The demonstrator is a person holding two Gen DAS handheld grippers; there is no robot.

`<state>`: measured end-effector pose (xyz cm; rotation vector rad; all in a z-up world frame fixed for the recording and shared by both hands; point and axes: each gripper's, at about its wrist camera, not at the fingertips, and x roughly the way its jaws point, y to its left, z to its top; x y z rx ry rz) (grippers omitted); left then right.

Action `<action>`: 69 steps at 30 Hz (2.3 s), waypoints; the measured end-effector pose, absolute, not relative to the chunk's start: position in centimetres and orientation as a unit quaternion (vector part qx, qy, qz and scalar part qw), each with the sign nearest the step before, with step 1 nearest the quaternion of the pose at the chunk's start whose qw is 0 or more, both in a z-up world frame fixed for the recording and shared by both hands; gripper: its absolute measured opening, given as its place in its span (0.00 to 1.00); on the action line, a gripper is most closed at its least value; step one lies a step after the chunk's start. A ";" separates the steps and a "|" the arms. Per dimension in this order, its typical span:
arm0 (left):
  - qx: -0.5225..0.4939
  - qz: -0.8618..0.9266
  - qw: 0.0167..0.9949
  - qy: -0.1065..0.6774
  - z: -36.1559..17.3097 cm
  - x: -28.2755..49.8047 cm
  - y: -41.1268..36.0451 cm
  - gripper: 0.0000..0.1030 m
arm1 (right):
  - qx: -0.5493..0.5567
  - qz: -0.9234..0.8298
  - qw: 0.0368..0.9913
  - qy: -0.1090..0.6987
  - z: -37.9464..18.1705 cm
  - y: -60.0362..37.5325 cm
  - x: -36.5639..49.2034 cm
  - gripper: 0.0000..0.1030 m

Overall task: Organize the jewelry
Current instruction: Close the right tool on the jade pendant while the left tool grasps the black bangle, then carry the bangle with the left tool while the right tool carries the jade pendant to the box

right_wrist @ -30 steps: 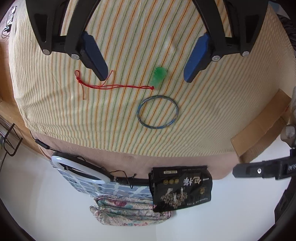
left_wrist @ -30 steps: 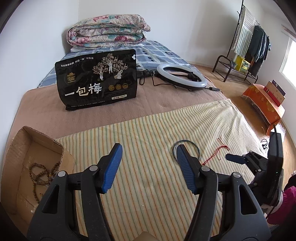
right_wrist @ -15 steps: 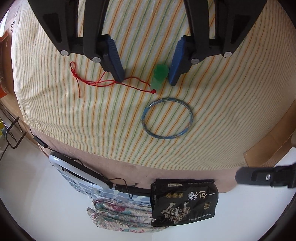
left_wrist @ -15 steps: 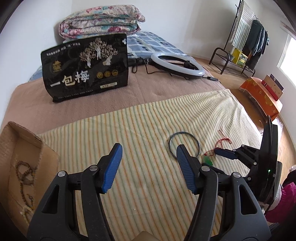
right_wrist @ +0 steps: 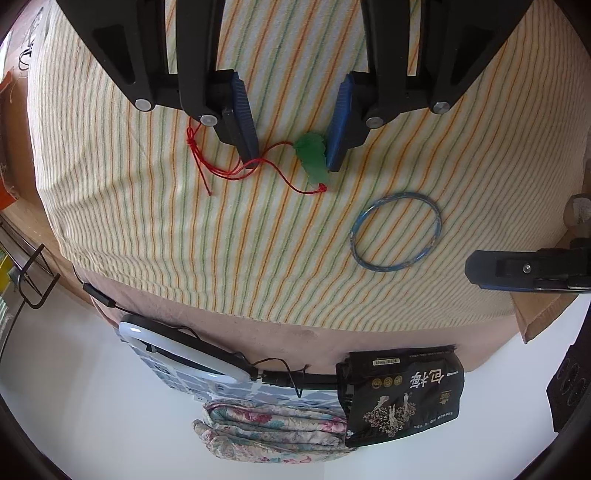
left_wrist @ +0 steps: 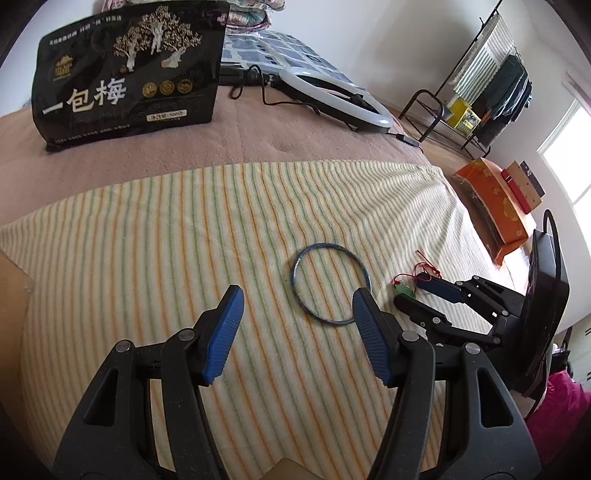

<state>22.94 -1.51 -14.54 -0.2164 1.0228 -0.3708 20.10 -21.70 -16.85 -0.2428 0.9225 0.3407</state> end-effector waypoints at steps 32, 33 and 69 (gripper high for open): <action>0.016 -0.114 0.851 0.512 -17.7 25.0 -10.3 0.79 | -0.083 0.135 0.880 0.448 -16.9 -25.6 21.3 0.36; 0.017 -0.111 0.852 0.511 -17.7 25.1 -10.4 0.79 | -0.083 0.135 0.880 0.449 -16.8 -25.6 21.3 0.36; 0.005 -0.100 0.899 0.426 -7.5 19.4 -5.6 0.72 | -0.062 0.151 0.915 0.370 -6.1 -26.8 15.7 0.17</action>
